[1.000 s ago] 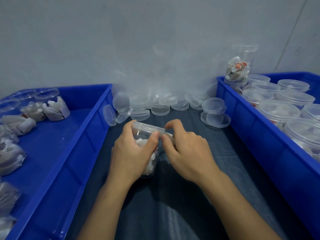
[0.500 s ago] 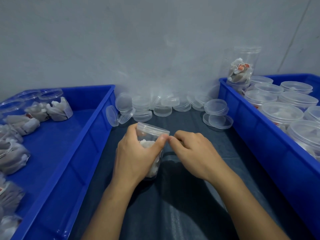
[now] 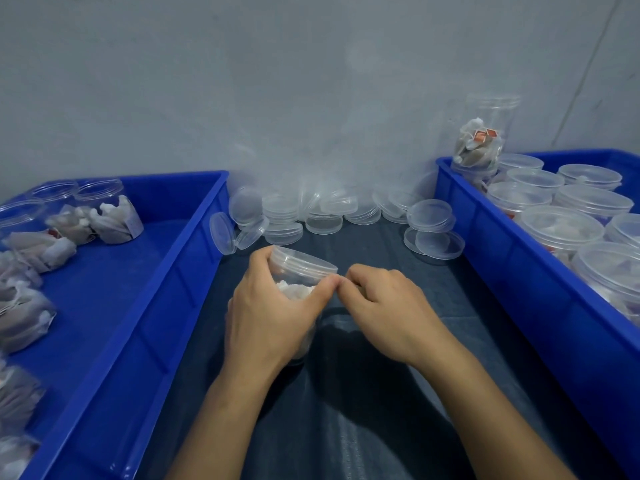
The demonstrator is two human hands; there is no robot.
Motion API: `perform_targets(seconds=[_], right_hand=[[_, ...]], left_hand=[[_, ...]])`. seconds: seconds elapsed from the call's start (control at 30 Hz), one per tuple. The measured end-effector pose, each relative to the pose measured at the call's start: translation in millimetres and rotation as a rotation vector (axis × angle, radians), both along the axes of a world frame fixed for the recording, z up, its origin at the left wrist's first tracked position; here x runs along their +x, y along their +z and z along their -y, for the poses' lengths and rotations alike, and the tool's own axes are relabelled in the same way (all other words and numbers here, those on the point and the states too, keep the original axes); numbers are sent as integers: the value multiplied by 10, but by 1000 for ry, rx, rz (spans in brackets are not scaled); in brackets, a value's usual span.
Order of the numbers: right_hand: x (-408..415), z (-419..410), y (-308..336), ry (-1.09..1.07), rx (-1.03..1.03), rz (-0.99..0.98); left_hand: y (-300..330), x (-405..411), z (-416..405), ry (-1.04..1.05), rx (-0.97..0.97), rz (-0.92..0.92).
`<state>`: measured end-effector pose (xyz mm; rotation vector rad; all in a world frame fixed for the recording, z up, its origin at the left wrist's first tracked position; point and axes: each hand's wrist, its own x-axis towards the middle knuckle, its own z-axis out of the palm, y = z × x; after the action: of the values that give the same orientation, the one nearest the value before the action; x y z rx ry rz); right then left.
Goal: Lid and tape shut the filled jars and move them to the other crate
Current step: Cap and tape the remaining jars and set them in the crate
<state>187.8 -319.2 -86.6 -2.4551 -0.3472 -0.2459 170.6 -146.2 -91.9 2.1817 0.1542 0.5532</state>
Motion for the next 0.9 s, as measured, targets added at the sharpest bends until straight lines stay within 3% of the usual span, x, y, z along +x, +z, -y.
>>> perform_targets(seconds=[0.53,0.9], right_hand=[[22,-18,-42,-28,-26,126],[-22,-18,2,-7,95,206]], left_hand=[[-47,-15,31,34,35,45],[-20,39,-88,-64,-207,-42]])
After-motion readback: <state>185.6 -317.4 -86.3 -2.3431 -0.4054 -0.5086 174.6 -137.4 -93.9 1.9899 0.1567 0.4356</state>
